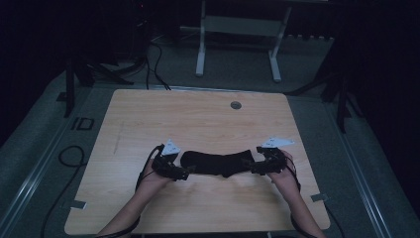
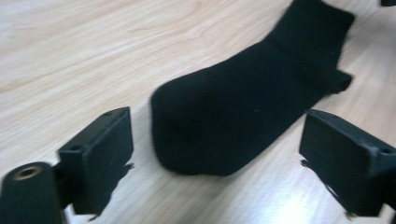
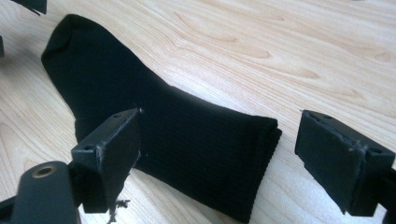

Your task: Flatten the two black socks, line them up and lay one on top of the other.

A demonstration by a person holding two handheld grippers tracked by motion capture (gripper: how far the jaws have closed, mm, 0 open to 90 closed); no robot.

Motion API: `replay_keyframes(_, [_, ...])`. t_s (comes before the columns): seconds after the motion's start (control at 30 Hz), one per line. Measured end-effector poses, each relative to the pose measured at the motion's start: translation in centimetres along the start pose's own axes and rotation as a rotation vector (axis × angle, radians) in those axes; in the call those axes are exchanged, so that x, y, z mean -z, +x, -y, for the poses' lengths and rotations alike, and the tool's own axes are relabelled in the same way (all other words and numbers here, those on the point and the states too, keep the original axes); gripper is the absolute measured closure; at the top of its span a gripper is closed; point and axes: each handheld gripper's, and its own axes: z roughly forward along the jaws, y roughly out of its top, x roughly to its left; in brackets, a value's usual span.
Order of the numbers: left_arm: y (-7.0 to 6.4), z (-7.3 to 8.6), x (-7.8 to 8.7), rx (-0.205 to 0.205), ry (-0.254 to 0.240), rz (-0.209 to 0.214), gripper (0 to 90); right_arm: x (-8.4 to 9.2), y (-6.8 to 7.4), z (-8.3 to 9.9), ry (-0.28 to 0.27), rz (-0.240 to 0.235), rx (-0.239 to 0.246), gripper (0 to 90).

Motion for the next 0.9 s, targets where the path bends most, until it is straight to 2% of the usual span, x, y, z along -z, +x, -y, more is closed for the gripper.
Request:
replay_keyframes(0.13, [0.4,0.5,0.5,-0.002,-0.035,-0.024,8.8,0.1,-0.3,0.5,-0.006,0.021,-0.001,13.8])
replay_keyframes(0.4, [2.1,2.3,2.1,0.056,-0.075,-0.031,8.8,1.0,-1.6,2.1,-0.013,0.061,0.007,13.8])
replay_keyframes(0.5, [2.4,2.9,2.5,0.060,-0.070,-0.048,8.8,1.5,-2.1,2.7,-0.018,0.070,-0.013,13.7])
replay_keyframes(0.6, [2.8,3.7,3.0,0.080,-0.062,-0.086,8.5,1.8,-2.7,3.3,-0.013,0.083,-0.027,13.2])
replay_keyframes(0.7, [3.2,4.3,3.4,0.098,-0.063,-0.092,8.5,2.1,-3.3,4.2,-0.004,0.099,-0.046,13.1])
replay_keyframes(0.83, [3.5,5.1,4.2,0.089,-0.053,-0.123,8.5,2.7,-3.9,5.1,0.007,0.121,-0.066,13.0])
replay_keyframes(0.9, [3.6,5.4,4.6,0.089,-0.051,-0.123,8.5,3.0,-4.2,5.6,0.008,0.132,-0.073,13.0])
